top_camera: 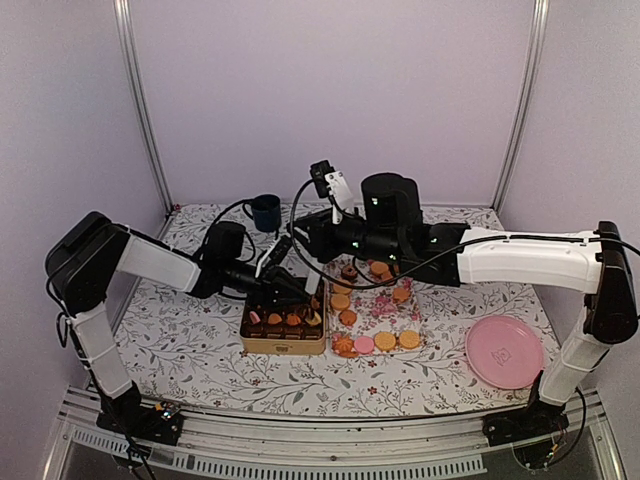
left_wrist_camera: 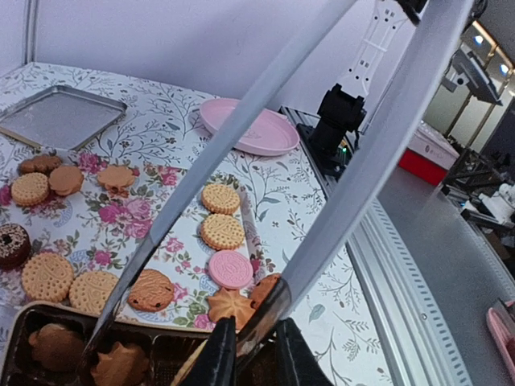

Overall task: Pack the cookies
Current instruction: Pick up the clamp from the packing box.

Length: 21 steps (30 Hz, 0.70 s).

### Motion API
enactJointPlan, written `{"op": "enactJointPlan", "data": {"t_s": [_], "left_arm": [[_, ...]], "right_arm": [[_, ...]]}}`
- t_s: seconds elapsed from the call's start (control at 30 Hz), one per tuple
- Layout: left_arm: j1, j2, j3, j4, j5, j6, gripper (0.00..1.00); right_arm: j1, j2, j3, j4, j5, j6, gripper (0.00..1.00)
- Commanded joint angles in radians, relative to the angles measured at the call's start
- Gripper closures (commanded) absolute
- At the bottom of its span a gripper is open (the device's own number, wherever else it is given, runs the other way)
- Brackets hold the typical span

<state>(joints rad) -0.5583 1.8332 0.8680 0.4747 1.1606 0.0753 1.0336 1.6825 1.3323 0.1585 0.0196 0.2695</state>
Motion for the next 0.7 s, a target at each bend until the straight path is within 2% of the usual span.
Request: {"op": "enactJointPlan", "data": {"t_s": [0.0,0.2,0.5,0.67], "left_arm": [[-0.018,0.017,0.046,-0.025,0.054,0.022,0.88],[-0.025,0.017,0.08,-0.077,0.098,0.049,0.97],[-0.029,-0.009,0.103,-0.123,0.152,0.045,1.0],[-0.029,-0.037,0.099,-0.123,0.194,0.004,1.0]], "right_arm": [[-0.003,-0.003,0.029,0.021,-0.05,-0.012,0.72],[-0.006,-0.045,0.022,-0.003,-0.051,-0.038,0.64],[-0.012,-0.131,0.003,-0.059,-0.046,-0.064,0.51],[-0.027,-0.187,-0.014,-0.095,-0.044,-0.061,0.38]]}}
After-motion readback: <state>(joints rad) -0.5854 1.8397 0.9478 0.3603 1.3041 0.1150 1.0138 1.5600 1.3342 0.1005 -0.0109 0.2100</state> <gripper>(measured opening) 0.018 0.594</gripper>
